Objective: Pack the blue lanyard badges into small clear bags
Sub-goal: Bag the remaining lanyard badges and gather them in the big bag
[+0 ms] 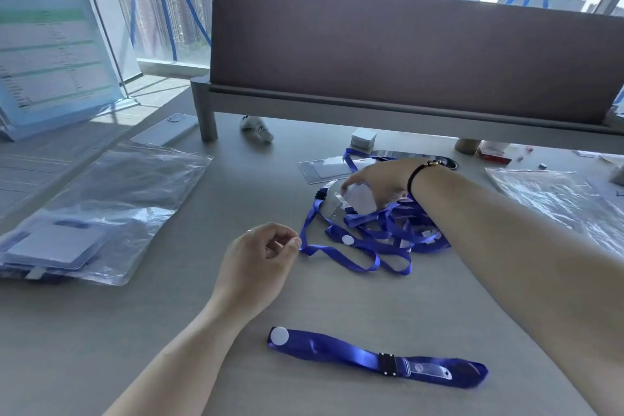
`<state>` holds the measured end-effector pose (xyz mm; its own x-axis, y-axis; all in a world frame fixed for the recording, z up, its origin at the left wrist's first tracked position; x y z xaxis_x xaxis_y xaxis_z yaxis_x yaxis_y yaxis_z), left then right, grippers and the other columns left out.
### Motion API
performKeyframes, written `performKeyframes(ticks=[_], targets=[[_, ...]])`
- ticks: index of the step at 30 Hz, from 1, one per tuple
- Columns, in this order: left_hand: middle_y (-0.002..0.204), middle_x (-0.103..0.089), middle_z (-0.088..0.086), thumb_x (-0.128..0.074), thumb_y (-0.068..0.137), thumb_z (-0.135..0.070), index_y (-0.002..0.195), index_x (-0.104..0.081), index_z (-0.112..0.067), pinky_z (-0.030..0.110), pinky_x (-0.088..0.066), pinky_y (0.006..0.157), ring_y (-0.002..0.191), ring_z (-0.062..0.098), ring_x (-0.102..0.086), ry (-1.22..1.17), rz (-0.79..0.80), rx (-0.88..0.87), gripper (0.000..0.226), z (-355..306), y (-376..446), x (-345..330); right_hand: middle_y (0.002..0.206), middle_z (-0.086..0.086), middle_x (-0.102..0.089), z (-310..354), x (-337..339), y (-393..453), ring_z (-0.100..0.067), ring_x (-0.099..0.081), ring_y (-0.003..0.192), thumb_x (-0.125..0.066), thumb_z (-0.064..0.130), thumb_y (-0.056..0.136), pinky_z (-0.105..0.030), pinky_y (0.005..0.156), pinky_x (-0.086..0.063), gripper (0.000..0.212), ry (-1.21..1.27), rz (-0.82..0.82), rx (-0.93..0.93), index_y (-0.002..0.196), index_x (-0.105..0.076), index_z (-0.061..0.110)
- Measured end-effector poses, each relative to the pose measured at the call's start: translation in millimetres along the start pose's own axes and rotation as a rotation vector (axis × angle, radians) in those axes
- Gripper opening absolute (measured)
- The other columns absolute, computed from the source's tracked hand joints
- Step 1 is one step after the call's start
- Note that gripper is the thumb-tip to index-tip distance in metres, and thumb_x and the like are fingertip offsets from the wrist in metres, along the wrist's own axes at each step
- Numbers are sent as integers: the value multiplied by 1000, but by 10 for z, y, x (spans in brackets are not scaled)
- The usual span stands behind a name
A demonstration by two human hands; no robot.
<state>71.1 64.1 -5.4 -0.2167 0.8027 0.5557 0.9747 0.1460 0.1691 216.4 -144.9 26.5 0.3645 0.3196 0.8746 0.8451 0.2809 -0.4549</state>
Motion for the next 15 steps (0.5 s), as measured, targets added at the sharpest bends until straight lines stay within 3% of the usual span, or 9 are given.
performKeyframes(ticks=[2, 4, 10, 13, 15], targets=[[77, -69, -14, -68, 90, -32, 83, -73, -33, 8, -40, 59, 74, -3, -59, 8, 5, -4, 8, -3, -1, -6, 145, -2, -48, -7, -17, 8, -25, -58, 110, -71, 9, 84, -34, 83, -53, 82, -74, -13, 3, 147, -33, 47], [76, -69, -14, -69, 90, -32, 82, -73, -34, 9, -39, 58, 73, -3, -60, 14, 6, -4, 9, 0, 0, -12, 144, 0, -50, -5, 5, 19, -25, -56, 117, -72, 12, 83, -35, 90, -51, 78, -130, -54, 8, 145, -36, 45], [76, -68, -13, -69, 90, -33, 81, -73, -34, 8, -38, 57, 72, -3, -59, 17, 5, 1, 10, -10, -9, -5, 140, 2, -51, -64, 80, -47, -23, -56, 108, -75, 16, 82, -34, 86, -49, 62, -245, -23, -44, 135, -45, 30], [75, -68, -13, -69, 90, -34, 81, -73, -34, 8, -37, 56, 70, -2, -59, 22, 5, 1, 10, -8, -9, -5, 122, 3, -58, -171, 175, -82, -22, -57, 97, -85, 38, 70, -35, 79, -50, 66, -196, -157, -65, 122, -47, 24], [74, -68, -12, -69, 90, -34, 81, -73, -34, 7, -38, 56, 70, -2, -59, 23, 6, -7, 9, -13, -6, -9, 108, 4, -61, -262, 228, -117, -23, -60, 92, -87, 54, 62, -35, 75, -50, 70, -26, -282, -85, 111, -47, 24]])
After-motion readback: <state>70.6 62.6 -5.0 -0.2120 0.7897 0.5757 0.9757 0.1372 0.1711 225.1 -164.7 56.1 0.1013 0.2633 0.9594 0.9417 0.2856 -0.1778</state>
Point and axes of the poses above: each hand's wrist, its own y-axis towards the middle knuckle, its own x-axis out of the back of the hand, z = x × y, the point moved 8 cm from there along y, towards the middle knuckle
